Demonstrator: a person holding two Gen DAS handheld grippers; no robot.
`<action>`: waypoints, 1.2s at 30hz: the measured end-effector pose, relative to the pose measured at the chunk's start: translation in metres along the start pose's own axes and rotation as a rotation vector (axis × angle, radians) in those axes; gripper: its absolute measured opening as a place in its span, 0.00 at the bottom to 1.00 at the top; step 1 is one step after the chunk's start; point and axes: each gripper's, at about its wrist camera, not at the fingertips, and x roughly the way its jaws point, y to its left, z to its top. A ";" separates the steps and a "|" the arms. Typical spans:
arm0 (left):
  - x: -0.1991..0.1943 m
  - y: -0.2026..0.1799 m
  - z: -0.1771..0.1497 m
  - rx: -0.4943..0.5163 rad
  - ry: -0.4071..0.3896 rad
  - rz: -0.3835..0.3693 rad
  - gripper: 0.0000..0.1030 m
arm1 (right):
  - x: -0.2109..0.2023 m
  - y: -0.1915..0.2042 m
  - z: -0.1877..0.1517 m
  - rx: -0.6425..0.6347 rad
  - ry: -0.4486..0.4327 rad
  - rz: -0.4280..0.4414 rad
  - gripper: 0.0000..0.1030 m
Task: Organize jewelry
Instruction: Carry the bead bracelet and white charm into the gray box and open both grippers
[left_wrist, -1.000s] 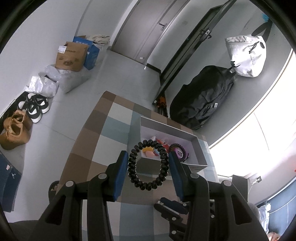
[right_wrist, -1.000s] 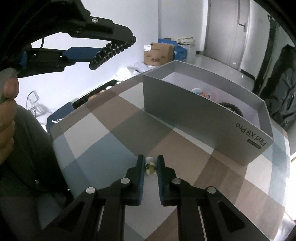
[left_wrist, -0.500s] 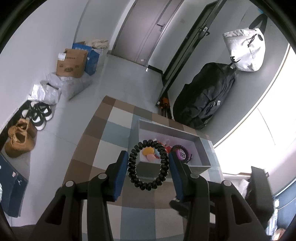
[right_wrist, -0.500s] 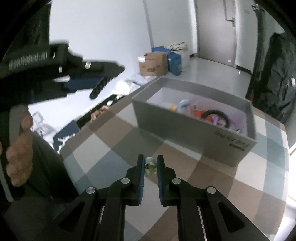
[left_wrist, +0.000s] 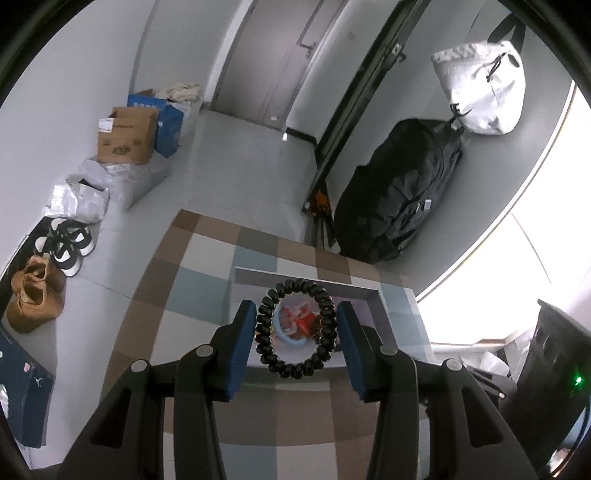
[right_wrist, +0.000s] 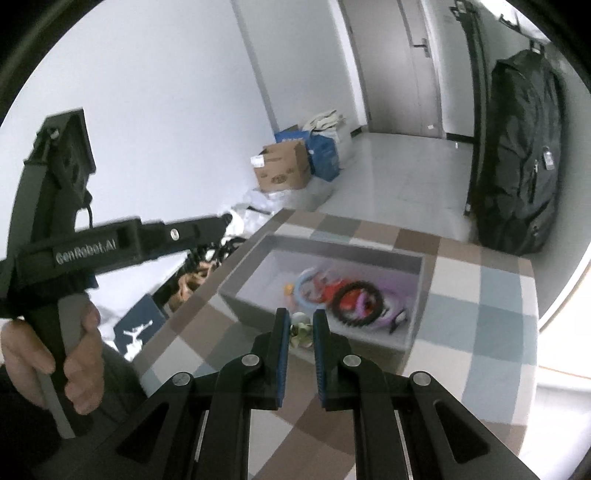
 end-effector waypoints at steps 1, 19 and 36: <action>0.004 -0.002 0.002 0.002 0.012 -0.007 0.38 | 0.001 -0.002 0.003 -0.002 -0.003 -0.004 0.11; 0.071 -0.011 0.015 0.053 0.155 -0.001 0.38 | 0.048 -0.056 0.036 0.124 0.012 0.073 0.11; 0.090 -0.017 0.011 0.093 0.205 -0.007 0.39 | 0.064 -0.070 0.034 0.169 0.089 0.072 0.14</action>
